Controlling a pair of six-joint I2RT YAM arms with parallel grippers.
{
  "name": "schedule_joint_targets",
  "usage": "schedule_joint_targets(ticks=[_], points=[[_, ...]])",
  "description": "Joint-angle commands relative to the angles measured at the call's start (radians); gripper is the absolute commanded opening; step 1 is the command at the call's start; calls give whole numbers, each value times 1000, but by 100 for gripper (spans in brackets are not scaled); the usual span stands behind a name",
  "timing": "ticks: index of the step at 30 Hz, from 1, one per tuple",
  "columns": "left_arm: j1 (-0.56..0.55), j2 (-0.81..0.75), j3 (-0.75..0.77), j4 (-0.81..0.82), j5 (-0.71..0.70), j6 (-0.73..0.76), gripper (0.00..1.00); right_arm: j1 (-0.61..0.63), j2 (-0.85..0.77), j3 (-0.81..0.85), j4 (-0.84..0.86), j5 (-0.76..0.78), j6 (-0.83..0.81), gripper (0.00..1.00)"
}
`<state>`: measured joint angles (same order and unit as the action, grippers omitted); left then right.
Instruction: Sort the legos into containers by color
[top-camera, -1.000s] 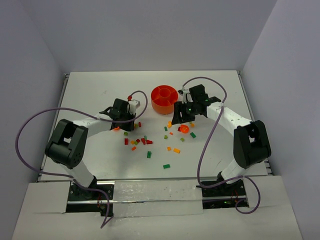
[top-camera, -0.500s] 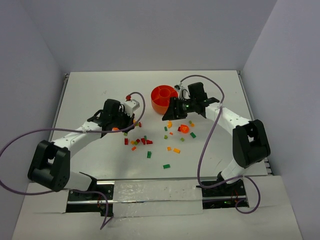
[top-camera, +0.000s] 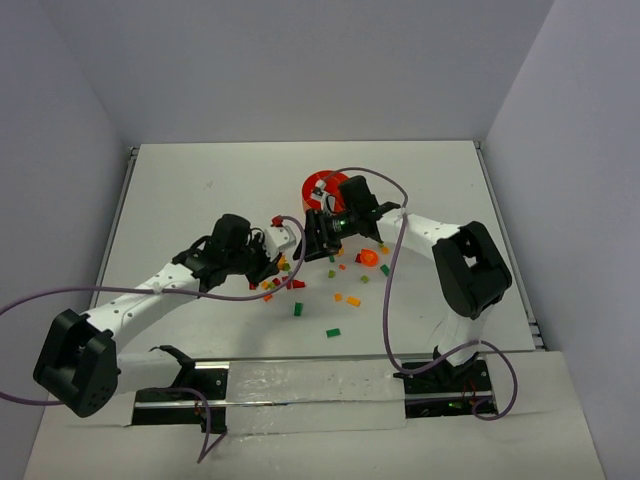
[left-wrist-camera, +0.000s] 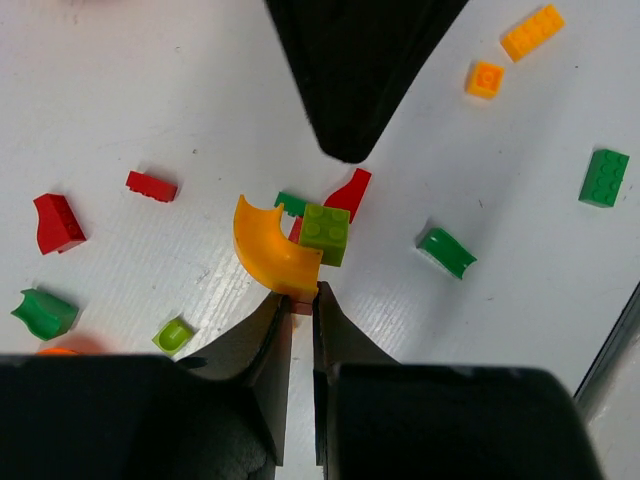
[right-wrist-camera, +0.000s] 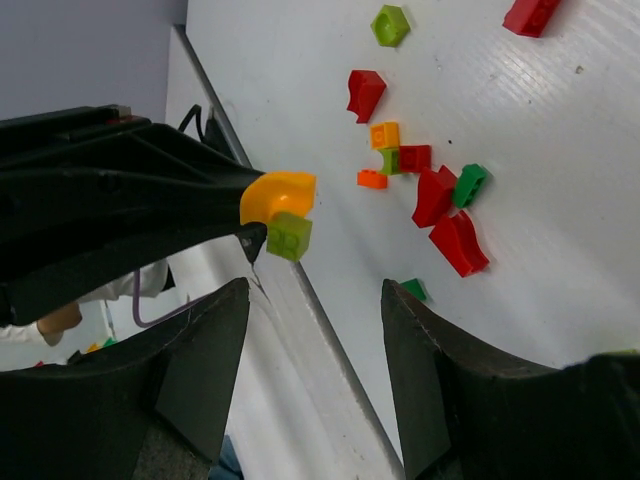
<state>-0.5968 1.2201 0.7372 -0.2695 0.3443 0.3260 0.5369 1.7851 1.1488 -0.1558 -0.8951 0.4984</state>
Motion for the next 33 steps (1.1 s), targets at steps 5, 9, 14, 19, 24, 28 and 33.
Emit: schedule_joint_targets(ticks=[5, 9, 14, 19, 24, 28, 33], points=[[-30, -10, 19, 10, -25, 36, 0, 38, 14, 61, 24, -11, 6, 62], [-44, 0, 25, 16, -44, 45, 0, 44, 35, 67, 10, -4, 9, 59], [-52, 7, 35, 21, -64, 45, 0, 55, 67, 80, -7, 1, 11, 58], [-57, 15, 41, 26, -71, 47, 0, 69, 79, 85, -11, -4, 11, 56], [-60, 22, 45, 30, -73, 45, 0, 77, 85, 86, 2, -19, 23, 55], [-61, 26, 48, 32, -73, 46, 0, 84, 93, 89, 18, -35, 35, 54], [-63, 30, 54, 39, -72, 40, 0, 93, 111, 92, 30, -50, 48, 52]])
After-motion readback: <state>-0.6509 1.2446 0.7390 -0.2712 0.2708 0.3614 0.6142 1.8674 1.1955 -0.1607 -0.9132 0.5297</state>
